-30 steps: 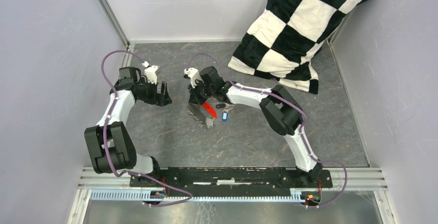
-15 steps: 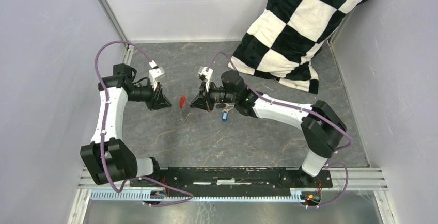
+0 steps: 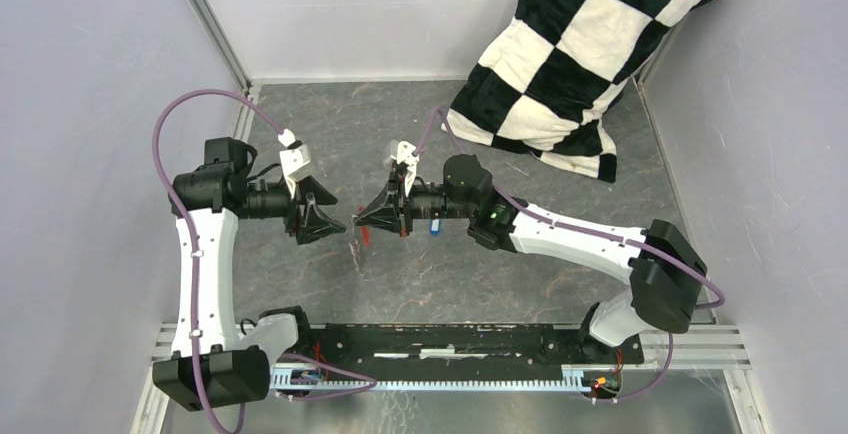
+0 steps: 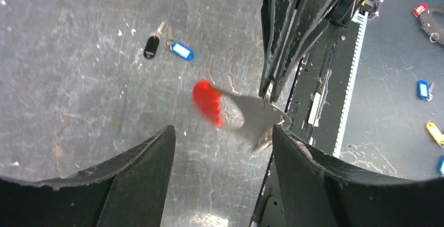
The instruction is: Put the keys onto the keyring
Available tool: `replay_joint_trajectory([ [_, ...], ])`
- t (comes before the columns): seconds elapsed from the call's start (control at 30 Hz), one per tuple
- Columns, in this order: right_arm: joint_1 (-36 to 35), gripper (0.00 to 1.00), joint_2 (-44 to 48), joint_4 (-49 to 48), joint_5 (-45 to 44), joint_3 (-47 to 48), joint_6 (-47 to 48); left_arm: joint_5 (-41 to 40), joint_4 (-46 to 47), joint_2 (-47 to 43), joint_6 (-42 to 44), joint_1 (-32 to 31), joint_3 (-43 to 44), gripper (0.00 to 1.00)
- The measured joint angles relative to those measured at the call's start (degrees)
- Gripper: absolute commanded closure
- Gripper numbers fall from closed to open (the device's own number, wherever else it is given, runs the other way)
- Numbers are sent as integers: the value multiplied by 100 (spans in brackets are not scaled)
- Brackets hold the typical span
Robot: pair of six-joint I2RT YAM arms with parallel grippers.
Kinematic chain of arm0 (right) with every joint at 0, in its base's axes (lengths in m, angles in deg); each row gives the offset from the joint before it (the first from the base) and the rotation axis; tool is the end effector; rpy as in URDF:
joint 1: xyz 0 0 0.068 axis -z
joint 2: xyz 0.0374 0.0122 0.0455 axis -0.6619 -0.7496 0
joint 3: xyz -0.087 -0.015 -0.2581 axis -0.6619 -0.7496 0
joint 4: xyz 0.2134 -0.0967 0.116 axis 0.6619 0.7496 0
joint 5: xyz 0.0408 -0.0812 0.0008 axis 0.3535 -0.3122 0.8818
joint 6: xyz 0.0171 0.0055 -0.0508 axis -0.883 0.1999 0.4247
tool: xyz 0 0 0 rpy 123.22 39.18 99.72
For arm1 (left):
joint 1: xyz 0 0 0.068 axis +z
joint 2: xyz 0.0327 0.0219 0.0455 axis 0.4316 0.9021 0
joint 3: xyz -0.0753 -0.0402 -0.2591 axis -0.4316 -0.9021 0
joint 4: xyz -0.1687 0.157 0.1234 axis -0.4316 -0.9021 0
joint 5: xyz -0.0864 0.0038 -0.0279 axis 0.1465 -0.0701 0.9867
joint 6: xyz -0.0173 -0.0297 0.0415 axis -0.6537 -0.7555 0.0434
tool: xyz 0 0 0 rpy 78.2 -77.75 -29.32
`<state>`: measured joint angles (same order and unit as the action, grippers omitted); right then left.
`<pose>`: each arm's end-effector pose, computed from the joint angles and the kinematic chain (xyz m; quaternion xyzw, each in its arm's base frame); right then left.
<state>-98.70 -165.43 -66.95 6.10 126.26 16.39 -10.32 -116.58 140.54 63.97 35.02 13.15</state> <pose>0.1788 0.3126 0.3250 -0.4200 0.5712 0.5617 0.4265 0.1549 -0.0066 0.3598 0.4338 0.7214 -0.3586 0.4035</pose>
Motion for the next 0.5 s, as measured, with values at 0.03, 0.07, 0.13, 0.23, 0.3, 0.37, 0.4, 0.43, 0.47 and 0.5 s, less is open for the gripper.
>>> replay_joint_trajectory([
  [0.03,-35,100,35,-15,-11,0,0,63,-31,-31,-2,-17,63,37],
  [0.07,-68,100,66,-28,-24,0,0,118,-46,-39,-7,-37,136,42],
  [0.13,-122,100,118,-37,-44,0,9,219,-50,-15,-11,-101,216,52],
  [0.23,-157,100,170,35,-50,0,68,247,-61,9,-13,-267,221,59],
  [0.3,-164,100,188,122,-61,2,125,256,-63,-4,-11,-426,221,59],
  [0.37,-162,100,210,262,-39,4,173,251,-57,-44,-11,-581,225,61],
  [0.4,-164,100,223,330,-22,4,184,245,-50,-66,-9,-658,238,62],
  [0.43,-173,100,247,398,13,4,219,243,-48,-90,-9,-726,262,63],
  [0.47,-192,100,258,422,28,4,232,243,-50,-109,-9,-767,289,63],
  [0.5,-203,100,273,455,42,4,258,240,-48,-142,-9,-835,343,63],
])
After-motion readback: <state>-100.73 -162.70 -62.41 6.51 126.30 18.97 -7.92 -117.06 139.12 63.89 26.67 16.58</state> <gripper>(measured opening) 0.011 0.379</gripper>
